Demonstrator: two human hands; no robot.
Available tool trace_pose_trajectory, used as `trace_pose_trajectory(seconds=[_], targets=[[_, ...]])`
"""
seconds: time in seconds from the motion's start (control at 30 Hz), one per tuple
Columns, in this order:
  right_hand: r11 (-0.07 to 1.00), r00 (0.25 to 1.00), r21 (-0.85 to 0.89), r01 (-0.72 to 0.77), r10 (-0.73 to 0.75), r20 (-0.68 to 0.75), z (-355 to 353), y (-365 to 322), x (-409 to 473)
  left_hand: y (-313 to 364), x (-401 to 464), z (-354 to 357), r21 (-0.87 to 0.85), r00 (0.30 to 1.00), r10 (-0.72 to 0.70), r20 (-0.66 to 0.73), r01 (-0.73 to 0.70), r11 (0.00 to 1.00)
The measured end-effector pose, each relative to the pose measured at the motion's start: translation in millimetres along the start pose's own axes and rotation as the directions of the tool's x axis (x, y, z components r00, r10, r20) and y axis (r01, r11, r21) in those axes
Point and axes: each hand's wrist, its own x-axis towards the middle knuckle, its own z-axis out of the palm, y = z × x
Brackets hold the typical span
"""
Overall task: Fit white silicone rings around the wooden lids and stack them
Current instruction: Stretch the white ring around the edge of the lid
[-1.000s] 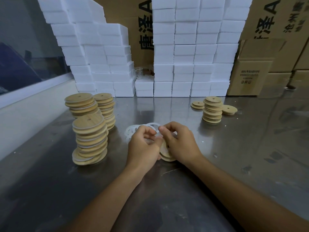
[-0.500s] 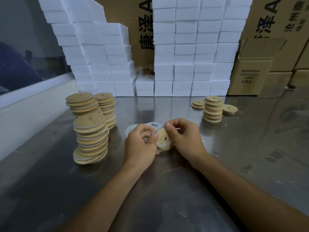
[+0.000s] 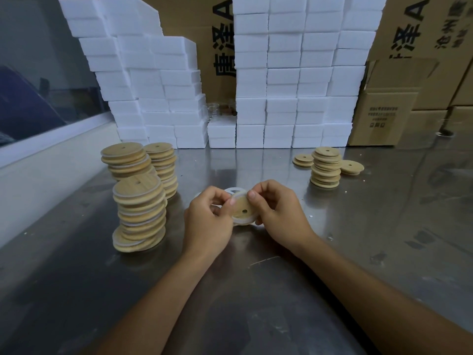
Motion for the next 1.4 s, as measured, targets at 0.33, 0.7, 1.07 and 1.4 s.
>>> trace_pose_trajectory(seconds=[0.33,0.7,1.07,1.4], targets=[[0.964,0.983,0.196,-0.179,0.183,-0.002,-2.1,-0.7,0.8,-6.8,6.9,-6.3,-0.088,0.984,-0.172,0.05,0.175,0.981],[0.991,0.996,0.103,-0.09,0.09,0.006,-3.6,-0.9,0.3,2.2,4.2,-6.7,0.01,0.994,-0.102,0.03,0.102,0.995],[1.0,1.0,0.004,0.002,-0.002,0.019,-2.1,1.6,-0.2,1.6,0.8,-9.0,0.041,0.996,0.068,0.057,-0.071,0.997],[0.929,0.967,0.27,-0.254,0.242,0.077,-12.6,2.4,5.1,0.3,1.8,-7.8,-0.007,0.996,-0.005,0.084,0.006,1.0]])
